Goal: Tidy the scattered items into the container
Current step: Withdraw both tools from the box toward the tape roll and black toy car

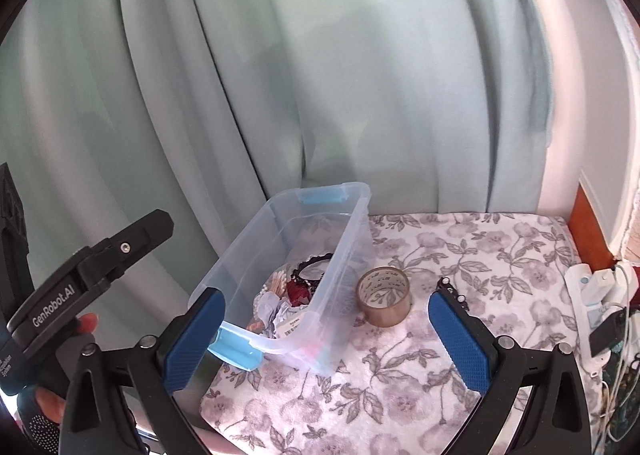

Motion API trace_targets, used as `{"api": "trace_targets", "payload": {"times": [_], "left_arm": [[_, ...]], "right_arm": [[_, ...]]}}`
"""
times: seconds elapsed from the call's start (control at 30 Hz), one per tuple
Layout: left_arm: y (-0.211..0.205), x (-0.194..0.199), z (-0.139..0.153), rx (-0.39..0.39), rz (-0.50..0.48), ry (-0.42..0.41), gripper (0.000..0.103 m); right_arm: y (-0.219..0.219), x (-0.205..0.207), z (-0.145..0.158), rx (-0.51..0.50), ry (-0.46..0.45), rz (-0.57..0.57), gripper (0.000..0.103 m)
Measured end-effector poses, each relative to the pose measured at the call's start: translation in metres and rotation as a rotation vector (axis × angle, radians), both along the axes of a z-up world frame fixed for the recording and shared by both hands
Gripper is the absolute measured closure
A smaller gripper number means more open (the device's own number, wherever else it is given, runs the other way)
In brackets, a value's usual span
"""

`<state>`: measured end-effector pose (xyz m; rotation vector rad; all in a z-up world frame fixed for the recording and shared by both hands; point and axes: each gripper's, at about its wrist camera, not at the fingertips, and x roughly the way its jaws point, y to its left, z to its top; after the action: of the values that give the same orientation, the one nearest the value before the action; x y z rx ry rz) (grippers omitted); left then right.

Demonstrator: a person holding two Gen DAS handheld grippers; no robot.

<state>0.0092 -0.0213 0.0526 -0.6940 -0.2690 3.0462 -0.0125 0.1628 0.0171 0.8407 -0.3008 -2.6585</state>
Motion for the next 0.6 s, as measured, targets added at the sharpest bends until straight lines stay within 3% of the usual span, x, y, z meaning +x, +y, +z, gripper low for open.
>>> {"api": "trace_targets", "payload": {"times": [0.43, 0.6], "left_arm": [[0.067, 0.012, 0.001, -0.059, -0.118, 0.023, 0.000], [0.092, 0.007, -0.007, -0.035, -0.183, 0.008, 0.000]], "right_arm": [[0.064, 0.026, -0.001, -0.050, 0.057, -0.091, 0.000], [0.091, 0.029, -0.008, -0.064, 0.039, -0.125, 0.000]]}}
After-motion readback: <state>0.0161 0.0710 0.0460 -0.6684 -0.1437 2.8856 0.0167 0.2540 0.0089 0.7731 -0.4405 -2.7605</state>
